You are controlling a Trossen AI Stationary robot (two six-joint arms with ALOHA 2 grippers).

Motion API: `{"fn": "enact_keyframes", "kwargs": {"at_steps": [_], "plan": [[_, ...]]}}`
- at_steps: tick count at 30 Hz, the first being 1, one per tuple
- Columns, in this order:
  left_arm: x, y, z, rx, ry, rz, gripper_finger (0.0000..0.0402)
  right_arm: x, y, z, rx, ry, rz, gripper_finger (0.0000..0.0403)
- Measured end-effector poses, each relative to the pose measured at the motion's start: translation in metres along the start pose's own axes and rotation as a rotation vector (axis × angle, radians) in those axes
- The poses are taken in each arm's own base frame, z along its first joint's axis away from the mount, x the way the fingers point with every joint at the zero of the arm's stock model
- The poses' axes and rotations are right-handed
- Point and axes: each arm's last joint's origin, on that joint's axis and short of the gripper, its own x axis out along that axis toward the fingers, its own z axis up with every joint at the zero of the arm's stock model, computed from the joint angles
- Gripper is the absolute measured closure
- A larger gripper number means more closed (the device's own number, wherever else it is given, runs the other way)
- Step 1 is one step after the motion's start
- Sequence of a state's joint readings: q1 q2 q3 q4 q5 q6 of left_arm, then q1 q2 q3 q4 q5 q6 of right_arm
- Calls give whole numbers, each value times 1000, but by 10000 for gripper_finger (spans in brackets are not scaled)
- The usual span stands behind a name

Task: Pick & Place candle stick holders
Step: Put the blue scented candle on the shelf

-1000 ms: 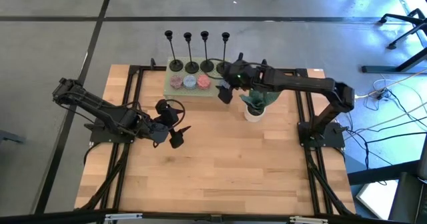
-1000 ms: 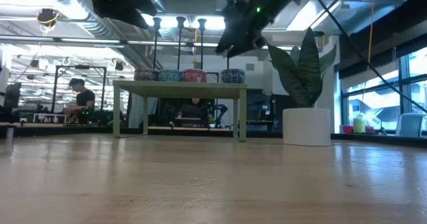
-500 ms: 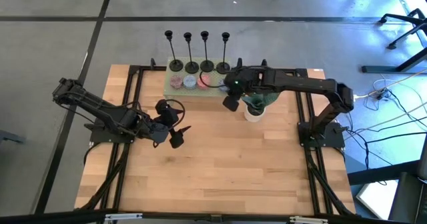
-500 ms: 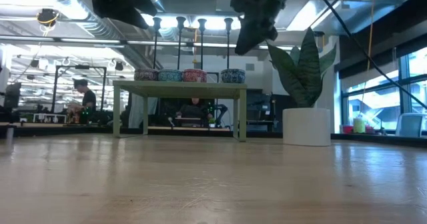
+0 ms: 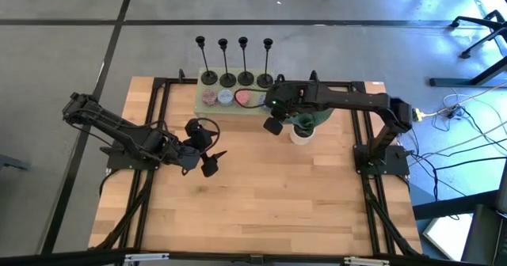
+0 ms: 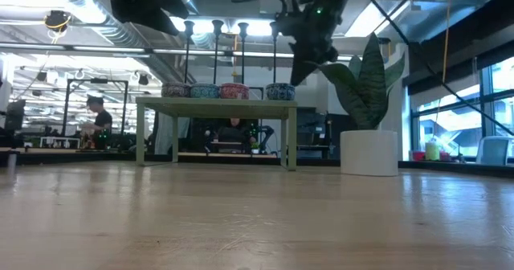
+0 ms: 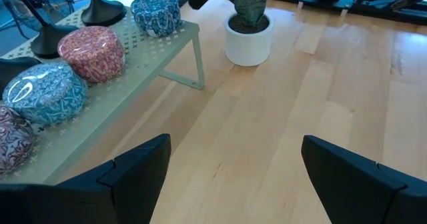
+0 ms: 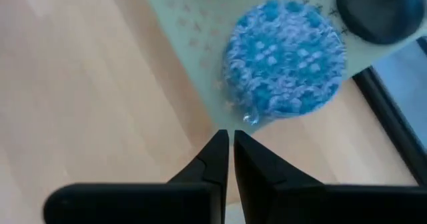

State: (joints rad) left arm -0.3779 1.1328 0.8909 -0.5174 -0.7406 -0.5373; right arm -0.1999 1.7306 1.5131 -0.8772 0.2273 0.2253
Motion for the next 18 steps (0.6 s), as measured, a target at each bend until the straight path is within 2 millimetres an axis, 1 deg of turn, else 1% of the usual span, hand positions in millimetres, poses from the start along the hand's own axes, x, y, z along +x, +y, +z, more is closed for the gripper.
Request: {"fn": "enact_keyframes", "kwargs": {"at_steps": [3, 11, 18], "plan": [[0, 0, 0, -2, -2, -2, 66, 6, -2, 5, 3, -31, -13, 376], [0, -1, 2, -13, -12, -10, 66, 18, -15, 9, 10, -27, -34, 376], [0, -1, 2, -13, -12, -10, 66, 19, -17, 11, -13, -38, -22, 376]]}}
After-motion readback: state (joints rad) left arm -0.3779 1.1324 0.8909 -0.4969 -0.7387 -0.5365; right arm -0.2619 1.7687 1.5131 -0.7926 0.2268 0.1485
